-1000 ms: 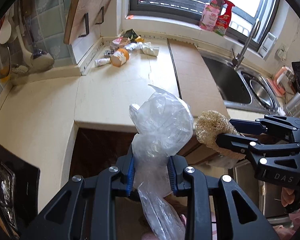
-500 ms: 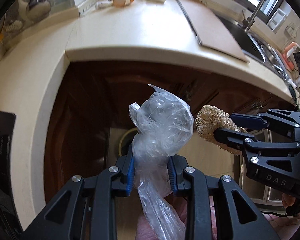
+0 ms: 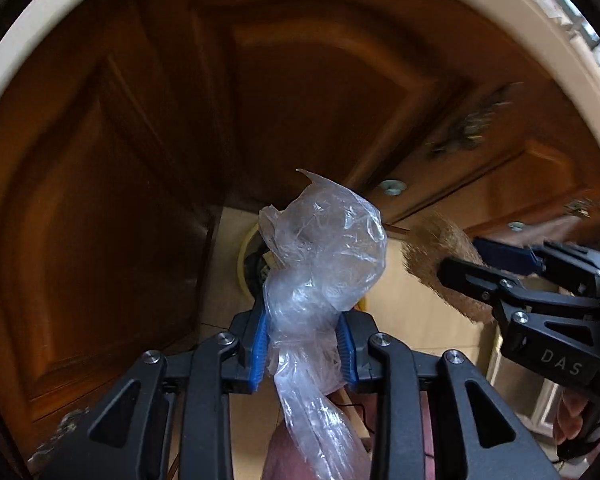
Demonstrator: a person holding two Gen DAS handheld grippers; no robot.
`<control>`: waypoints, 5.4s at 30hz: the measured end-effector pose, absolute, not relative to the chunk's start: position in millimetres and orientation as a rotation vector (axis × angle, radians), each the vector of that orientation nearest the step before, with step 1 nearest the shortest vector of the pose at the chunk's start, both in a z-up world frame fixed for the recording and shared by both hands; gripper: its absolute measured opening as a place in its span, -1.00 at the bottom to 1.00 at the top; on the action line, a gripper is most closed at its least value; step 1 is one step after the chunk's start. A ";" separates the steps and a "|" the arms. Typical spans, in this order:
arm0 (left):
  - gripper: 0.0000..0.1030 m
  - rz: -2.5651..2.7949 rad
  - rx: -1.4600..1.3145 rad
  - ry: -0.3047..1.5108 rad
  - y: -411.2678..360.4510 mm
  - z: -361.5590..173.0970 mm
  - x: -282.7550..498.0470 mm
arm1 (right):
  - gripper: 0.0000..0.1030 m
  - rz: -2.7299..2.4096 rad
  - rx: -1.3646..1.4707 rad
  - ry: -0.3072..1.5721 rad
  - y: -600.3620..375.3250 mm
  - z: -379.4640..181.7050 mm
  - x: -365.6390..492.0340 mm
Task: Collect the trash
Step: 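Carry the plastic bag and loofah down over the trash bin, then open both tools over the bin to drop the bag and loofah, then raise both open tools back up to the trash pile on the counter, then grasp the orange-and-white cake cup with the left tool while the right tool grasps the white tissue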
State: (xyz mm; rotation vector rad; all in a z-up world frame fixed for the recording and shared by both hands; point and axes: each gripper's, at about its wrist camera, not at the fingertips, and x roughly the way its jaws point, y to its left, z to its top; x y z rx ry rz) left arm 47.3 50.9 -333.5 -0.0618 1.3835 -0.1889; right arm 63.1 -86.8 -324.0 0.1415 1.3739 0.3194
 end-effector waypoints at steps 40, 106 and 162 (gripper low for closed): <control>0.54 -0.066 -0.063 1.490 79.0 -475.0 64.1 | 0.17 0.411 0.160 1.500 -91.9 -480.5 73.9; 0.82 -0.126 0.050 0.892 5.0 -11.6 262.6 | 0.17 0.283 -0.039 0.981 -177.2 -23.1 229.6; 0.09 -0.182 0.113 1.164 -31.4 -152.0 467.7 | -0.11 0.488 -0.207 1.130 -197.1 -153.4 463.6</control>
